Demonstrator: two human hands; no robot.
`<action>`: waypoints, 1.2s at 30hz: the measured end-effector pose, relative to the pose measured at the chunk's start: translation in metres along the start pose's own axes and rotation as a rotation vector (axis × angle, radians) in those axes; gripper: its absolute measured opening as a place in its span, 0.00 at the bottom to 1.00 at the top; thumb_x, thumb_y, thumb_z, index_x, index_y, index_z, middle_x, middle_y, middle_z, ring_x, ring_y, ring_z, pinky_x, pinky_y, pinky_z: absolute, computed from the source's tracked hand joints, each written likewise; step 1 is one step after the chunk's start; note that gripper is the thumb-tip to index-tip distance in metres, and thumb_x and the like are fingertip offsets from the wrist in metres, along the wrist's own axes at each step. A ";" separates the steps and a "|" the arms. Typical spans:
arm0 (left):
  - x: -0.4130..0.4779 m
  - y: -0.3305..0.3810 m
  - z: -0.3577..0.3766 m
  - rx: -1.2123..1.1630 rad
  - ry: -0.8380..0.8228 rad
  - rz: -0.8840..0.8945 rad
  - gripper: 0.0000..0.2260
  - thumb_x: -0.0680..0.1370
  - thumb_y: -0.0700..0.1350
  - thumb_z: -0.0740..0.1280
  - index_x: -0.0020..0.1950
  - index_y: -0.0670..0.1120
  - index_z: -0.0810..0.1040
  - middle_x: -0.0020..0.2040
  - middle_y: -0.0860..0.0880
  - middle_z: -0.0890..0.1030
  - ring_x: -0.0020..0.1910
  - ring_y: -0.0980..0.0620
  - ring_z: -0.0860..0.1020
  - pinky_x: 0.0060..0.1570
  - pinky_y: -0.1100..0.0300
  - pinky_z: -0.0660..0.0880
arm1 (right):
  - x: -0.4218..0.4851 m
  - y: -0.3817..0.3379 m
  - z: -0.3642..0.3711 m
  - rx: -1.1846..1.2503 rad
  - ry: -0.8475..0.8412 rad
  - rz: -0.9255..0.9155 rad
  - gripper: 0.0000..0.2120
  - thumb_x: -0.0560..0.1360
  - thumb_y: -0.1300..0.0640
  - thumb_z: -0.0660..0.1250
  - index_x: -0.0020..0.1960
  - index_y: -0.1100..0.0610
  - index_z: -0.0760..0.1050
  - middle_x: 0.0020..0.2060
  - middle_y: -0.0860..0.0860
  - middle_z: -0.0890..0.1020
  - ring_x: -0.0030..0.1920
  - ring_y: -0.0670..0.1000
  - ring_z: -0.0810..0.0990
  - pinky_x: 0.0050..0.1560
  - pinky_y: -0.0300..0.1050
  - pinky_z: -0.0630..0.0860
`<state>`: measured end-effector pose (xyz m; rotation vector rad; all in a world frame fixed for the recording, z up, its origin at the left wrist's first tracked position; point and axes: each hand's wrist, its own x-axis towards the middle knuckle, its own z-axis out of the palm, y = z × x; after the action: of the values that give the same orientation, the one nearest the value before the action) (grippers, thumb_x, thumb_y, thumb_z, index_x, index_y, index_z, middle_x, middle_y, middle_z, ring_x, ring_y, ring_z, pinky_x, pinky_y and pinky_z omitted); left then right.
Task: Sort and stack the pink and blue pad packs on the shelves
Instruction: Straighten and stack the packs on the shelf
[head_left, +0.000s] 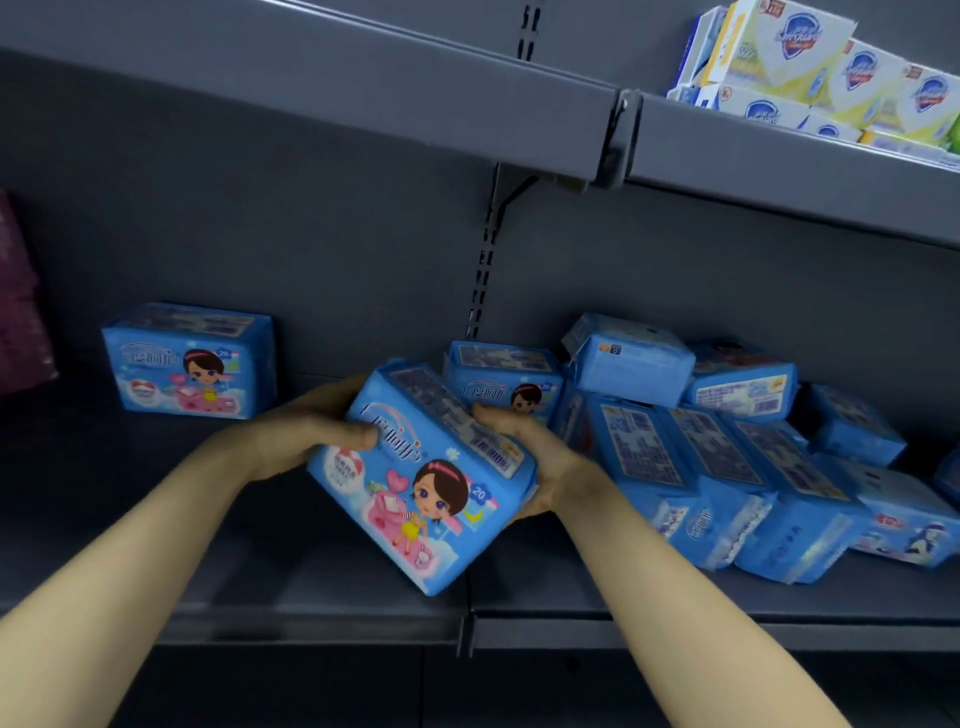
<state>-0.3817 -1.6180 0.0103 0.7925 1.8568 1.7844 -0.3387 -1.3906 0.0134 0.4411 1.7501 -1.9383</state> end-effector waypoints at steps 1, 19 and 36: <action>-0.001 0.004 0.001 0.012 -0.026 -0.023 0.45 0.42 0.57 0.82 0.54 0.45 0.74 0.44 0.48 0.85 0.42 0.52 0.83 0.38 0.61 0.78 | 0.003 0.001 0.001 -0.021 -0.010 -0.004 0.18 0.58 0.42 0.70 0.30 0.57 0.83 0.32 0.55 0.84 0.31 0.53 0.82 0.57 0.58 0.70; -0.005 -0.044 0.010 -0.104 0.434 0.084 0.40 0.51 0.50 0.76 0.62 0.52 0.69 0.53 0.48 0.81 0.48 0.54 0.82 0.39 0.64 0.78 | -0.012 -0.017 0.052 -1.011 0.332 -0.821 0.23 0.74 0.52 0.67 0.68 0.53 0.70 0.67 0.52 0.69 0.67 0.48 0.66 0.53 0.24 0.58; -0.033 -0.071 0.030 0.304 0.720 0.055 0.26 0.70 0.39 0.73 0.64 0.56 0.71 0.51 0.59 0.81 0.51 0.61 0.78 0.50 0.63 0.74 | 0.001 0.013 0.052 -1.388 0.361 -0.735 0.28 0.75 0.54 0.65 0.73 0.48 0.60 0.73 0.49 0.61 0.74 0.53 0.51 0.69 0.53 0.63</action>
<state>-0.3443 -1.6175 -0.0645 0.2986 2.6254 2.0154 -0.3282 -1.4434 0.0083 -0.4469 3.2100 -0.4848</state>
